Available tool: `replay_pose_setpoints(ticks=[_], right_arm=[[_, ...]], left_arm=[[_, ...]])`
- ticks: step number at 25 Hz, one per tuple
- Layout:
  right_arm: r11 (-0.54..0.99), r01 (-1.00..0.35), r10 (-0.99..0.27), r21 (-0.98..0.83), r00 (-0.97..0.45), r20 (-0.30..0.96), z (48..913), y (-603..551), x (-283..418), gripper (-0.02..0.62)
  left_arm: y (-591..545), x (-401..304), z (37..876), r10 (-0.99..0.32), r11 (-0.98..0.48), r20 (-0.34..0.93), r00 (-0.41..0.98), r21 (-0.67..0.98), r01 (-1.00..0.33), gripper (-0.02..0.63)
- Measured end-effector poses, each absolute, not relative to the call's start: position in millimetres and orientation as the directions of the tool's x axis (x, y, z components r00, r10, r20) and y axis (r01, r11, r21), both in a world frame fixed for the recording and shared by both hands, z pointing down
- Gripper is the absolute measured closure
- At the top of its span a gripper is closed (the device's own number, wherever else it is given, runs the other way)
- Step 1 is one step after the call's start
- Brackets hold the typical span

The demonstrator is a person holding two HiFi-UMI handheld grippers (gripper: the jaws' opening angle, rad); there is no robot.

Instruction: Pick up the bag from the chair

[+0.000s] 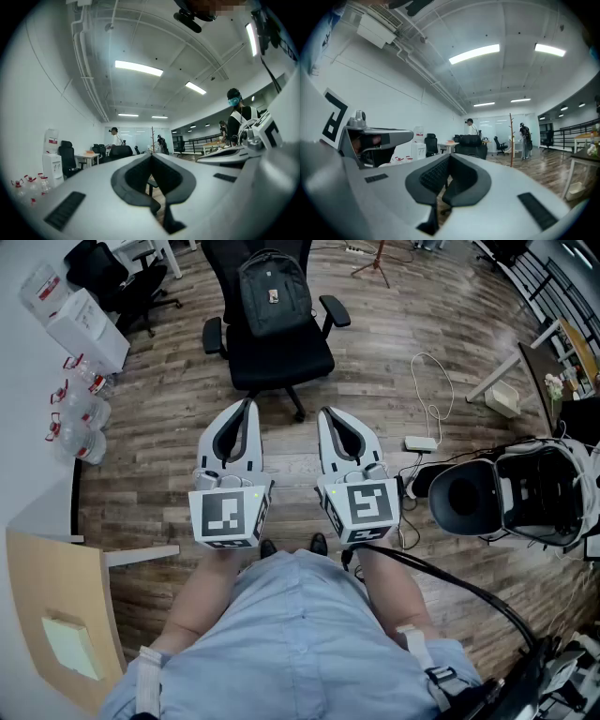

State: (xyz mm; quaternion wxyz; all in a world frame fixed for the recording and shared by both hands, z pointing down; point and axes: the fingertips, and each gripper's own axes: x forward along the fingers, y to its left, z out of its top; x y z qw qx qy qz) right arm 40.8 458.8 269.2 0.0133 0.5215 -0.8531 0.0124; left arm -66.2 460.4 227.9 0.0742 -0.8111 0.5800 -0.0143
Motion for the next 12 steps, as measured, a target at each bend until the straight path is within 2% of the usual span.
replay_pose_setpoints(ticks=[12], right_arm=[[0.480,-0.877,-0.876,-0.015,-0.480,0.039,275.6,448.2,67.4,0.595]], left_arm=[[455.4,-42.6,235.2,-0.955,-0.282,-0.051,0.291,-0.137,-0.950,0.604]])
